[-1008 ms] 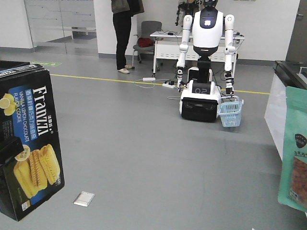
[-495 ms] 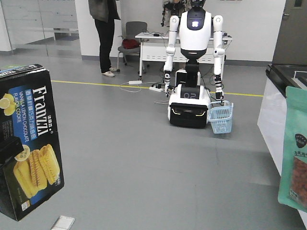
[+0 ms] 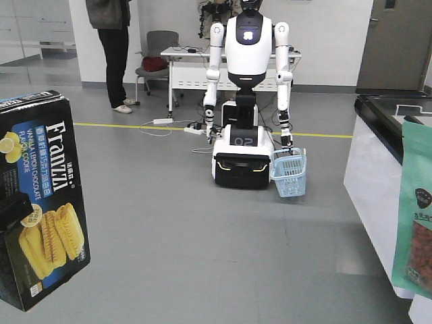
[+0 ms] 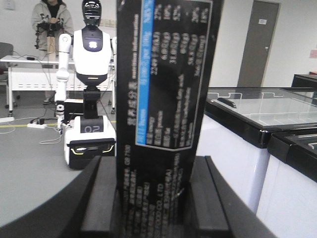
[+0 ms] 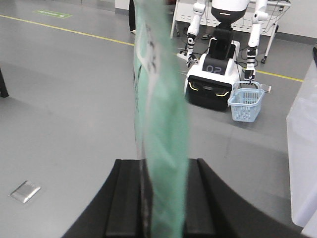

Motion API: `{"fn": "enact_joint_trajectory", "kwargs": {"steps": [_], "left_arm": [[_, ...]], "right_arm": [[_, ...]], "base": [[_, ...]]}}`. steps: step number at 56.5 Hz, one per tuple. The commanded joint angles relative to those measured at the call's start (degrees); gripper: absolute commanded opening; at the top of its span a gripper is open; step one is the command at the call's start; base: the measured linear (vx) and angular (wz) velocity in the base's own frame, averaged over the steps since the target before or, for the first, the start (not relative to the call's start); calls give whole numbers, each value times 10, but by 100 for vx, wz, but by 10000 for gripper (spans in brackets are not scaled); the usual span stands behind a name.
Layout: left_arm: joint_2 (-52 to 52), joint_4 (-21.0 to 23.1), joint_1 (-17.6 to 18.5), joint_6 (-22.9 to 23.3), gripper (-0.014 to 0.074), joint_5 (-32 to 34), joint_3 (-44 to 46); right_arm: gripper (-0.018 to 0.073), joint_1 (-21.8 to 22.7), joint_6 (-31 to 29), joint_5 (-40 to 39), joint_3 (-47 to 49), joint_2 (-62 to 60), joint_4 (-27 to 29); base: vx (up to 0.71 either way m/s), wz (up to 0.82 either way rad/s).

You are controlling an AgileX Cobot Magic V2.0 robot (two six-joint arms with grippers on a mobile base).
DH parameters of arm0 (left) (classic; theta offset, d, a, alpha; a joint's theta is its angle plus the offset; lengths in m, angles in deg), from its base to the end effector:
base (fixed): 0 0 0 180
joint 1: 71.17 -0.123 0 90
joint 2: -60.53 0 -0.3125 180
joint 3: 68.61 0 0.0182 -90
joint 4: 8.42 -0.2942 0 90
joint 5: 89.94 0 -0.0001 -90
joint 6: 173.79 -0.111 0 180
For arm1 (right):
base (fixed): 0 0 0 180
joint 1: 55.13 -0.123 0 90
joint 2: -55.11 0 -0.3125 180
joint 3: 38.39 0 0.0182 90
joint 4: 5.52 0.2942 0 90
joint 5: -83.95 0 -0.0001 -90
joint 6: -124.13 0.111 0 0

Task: Pick snacks and fruit into basket

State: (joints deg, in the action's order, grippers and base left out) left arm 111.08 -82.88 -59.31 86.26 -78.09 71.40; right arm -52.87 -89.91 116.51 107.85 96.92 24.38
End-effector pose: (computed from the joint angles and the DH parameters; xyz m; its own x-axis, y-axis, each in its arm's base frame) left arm 0.1956 -0.0634 0.3848 0.0048 -0.1042 -0.9945 0.3975 0.9128 -0.0937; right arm 0.1520 0.0238 0.3953 -0.2167 -0.1287 -0.9677 -0.2549 0.9643 -0.0711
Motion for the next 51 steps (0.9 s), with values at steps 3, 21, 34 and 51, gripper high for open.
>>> {"fn": "enact_joint_trajectory", "kwargs": {"steps": [3,21,34,51], "left_arm": [[-4,11,1,4,2,13,19],[-4,11,1,4,2,13,19],[-4,11,1,4,2,13,19],[-4,11,1,4,2,13,19]], "right_arm": [[-9,2,-2,-47,17,1,11],[-9,2,-2,-47,17,1,11],[-9,2,-2,-47,17,1,11],[-9,2,-2,-47,17,1,11]], "base": [[39,-22],[39,-21],[40,-12],[42,-2]]}}
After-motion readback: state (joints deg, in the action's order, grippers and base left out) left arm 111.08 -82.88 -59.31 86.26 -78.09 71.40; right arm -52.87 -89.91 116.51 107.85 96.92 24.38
